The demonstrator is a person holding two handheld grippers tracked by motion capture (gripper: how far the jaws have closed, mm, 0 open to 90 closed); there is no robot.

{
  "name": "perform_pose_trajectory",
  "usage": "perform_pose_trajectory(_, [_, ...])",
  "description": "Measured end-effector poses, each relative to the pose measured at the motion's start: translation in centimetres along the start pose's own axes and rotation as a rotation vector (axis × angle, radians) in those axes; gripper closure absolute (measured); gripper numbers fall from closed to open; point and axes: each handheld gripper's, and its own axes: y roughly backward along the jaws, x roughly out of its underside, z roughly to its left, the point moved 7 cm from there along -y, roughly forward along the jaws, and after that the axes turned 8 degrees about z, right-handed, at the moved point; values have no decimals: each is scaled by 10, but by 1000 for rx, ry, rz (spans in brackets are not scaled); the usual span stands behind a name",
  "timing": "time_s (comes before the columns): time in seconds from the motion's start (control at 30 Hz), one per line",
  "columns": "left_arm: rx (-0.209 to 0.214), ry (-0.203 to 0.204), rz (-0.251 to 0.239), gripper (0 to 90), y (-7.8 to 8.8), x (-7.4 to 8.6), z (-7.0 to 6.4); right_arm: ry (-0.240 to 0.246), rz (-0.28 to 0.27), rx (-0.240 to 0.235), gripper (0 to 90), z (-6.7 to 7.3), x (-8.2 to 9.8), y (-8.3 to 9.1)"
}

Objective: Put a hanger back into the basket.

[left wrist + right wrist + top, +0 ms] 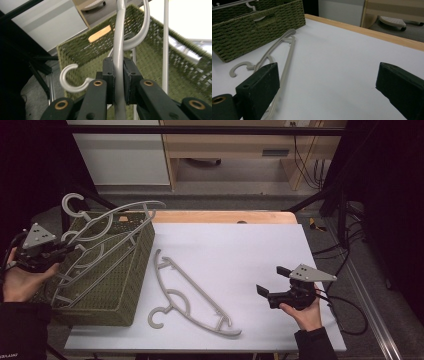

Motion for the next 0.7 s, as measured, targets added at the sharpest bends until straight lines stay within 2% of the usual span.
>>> perform_pose_trajectory(0.2, [-18, 6, 31, 816, -2, 15, 11, 0, 1, 0, 54, 0, 0, -1])
perform_pose_trajectory(0.5, [-48, 38, 70, 816, -6, 33, 25, 2, 3, -3, 53, 0, 0, -1])
perform_pose_trajectory(0.7, [-58, 49, 90, 816, -12, 42, 29, 6, 6, -4, 52, 1, 1, -2])
